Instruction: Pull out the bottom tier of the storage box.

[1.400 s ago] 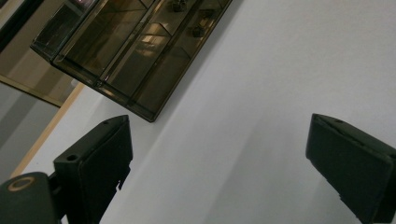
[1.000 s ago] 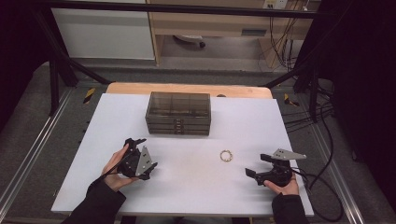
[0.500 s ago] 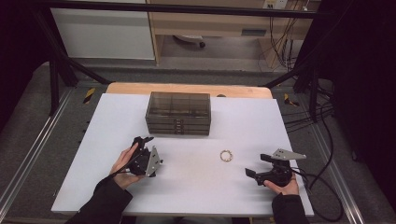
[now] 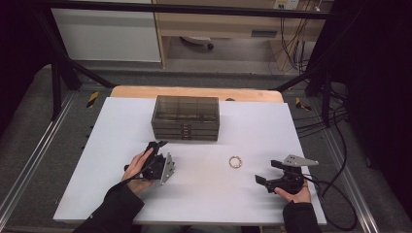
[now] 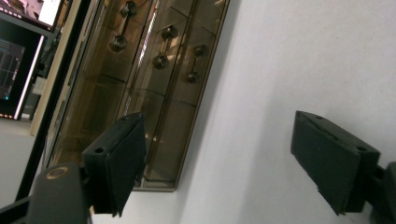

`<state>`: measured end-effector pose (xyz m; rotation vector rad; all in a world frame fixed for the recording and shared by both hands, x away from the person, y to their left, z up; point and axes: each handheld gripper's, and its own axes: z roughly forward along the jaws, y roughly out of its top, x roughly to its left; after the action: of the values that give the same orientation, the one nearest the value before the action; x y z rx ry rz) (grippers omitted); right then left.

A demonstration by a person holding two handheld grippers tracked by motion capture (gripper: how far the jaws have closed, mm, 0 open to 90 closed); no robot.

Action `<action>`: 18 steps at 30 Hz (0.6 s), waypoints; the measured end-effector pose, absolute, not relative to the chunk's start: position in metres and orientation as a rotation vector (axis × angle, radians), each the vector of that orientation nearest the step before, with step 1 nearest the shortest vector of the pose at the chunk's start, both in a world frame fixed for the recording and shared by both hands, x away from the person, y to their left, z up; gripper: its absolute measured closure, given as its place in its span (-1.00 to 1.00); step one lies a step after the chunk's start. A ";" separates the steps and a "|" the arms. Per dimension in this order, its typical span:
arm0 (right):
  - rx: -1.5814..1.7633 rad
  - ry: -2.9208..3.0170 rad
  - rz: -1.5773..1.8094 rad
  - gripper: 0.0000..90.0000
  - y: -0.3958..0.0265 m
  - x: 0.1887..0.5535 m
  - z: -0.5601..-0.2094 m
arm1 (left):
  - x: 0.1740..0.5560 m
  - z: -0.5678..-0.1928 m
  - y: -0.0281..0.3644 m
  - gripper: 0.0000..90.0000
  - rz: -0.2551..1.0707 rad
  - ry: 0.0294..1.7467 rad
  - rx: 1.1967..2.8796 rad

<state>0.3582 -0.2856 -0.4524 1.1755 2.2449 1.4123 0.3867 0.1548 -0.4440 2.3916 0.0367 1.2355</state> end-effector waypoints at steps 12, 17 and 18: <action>1.175 2.245 1.411 -0.99 -0.286 0.358 -0.453 | 0.395 -0.451 0.144 -0.41 1.334 -0.039 2.367; 1.174 2.244 1.411 -0.98 -0.286 0.358 -0.452 | 0.400 -0.456 0.140 -0.34 1.383 -0.062 2.364; 1.174 2.244 1.411 -0.98 -0.286 0.358 -0.452 | 0.401 -0.457 0.139 -0.32 1.389 -0.066 2.361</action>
<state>0.3582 -0.2856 -0.4524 1.1745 2.2442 1.4112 0.4008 0.1393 -0.4567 2.3614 -0.0659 1.3890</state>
